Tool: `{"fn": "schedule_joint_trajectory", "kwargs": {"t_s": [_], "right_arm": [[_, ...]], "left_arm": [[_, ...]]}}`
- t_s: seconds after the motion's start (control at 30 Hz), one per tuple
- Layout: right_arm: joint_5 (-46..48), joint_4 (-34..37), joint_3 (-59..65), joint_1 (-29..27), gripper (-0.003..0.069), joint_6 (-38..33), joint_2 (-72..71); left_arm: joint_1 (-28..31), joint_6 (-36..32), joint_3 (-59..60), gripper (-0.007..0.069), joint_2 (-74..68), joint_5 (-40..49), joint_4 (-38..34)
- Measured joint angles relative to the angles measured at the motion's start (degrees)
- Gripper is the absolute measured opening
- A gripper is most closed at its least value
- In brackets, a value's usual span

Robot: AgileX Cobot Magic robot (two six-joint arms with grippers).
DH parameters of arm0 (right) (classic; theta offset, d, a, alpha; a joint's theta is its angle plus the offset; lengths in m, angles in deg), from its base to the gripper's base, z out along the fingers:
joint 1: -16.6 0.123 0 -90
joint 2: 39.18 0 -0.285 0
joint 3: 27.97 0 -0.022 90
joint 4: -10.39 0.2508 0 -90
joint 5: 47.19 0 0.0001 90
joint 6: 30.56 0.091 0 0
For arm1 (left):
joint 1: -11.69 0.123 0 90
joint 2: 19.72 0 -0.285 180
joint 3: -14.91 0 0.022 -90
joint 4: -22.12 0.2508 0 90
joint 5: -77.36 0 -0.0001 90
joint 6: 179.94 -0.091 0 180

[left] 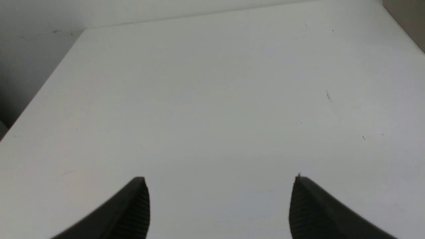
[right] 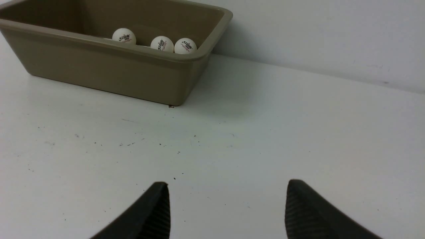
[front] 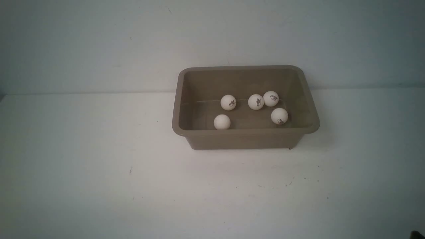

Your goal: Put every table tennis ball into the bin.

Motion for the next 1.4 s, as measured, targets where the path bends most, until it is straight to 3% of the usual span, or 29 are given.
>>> {"fn": "schedule_joint_trajectory", "kwargs": {"t_s": [1.4], "right_arm": [[0.0,0.0,0.0,0.0,0.0429,0.0,0.0]], "left_arm": [[-3.1,0.0,0.0,0.051,0.0,-0.05,0.0]]}}
